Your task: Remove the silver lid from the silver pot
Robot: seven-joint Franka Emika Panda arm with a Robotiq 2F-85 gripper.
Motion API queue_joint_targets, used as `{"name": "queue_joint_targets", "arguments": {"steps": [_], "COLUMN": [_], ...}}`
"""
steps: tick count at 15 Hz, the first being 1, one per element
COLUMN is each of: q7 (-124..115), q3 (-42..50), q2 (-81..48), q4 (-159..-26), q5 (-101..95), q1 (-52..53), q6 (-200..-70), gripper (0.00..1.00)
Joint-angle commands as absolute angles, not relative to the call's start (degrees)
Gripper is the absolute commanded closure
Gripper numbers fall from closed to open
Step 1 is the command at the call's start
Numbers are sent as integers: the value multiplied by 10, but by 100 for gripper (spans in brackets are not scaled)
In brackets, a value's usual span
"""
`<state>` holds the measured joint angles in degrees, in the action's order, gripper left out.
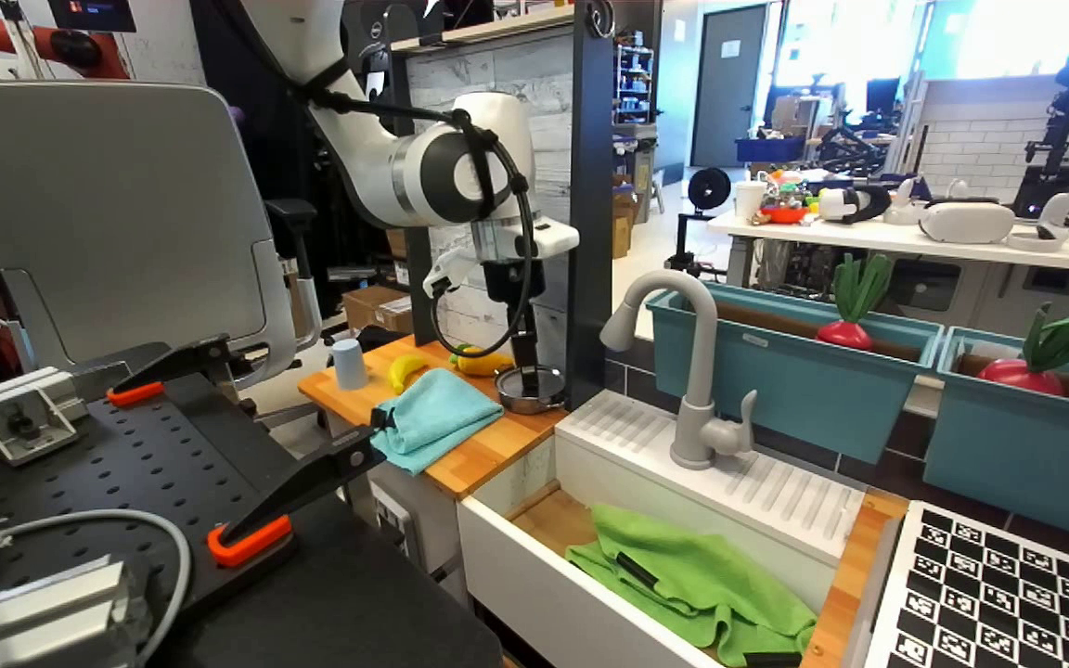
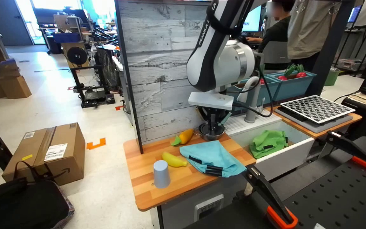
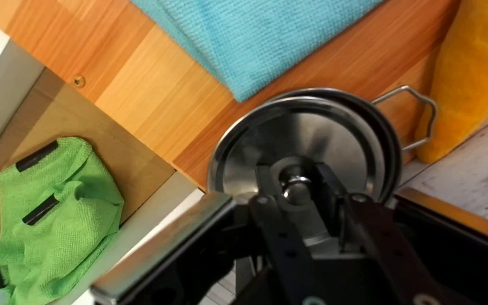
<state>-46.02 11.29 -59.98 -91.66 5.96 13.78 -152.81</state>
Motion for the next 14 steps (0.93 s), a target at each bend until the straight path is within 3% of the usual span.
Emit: {"name": "queue_joint_targets", "arguments": {"steps": [1,8,14], "q7": [-460,-439,-346], "q3": [111,95,64], "q2": [-619,-579,-494], "q4": [-883,-934,-1071], "q5": [51,57,58], "q1": [134,125,120], "q6": [-1516,-1544,-1648], "gripper": [99,95,95]}}
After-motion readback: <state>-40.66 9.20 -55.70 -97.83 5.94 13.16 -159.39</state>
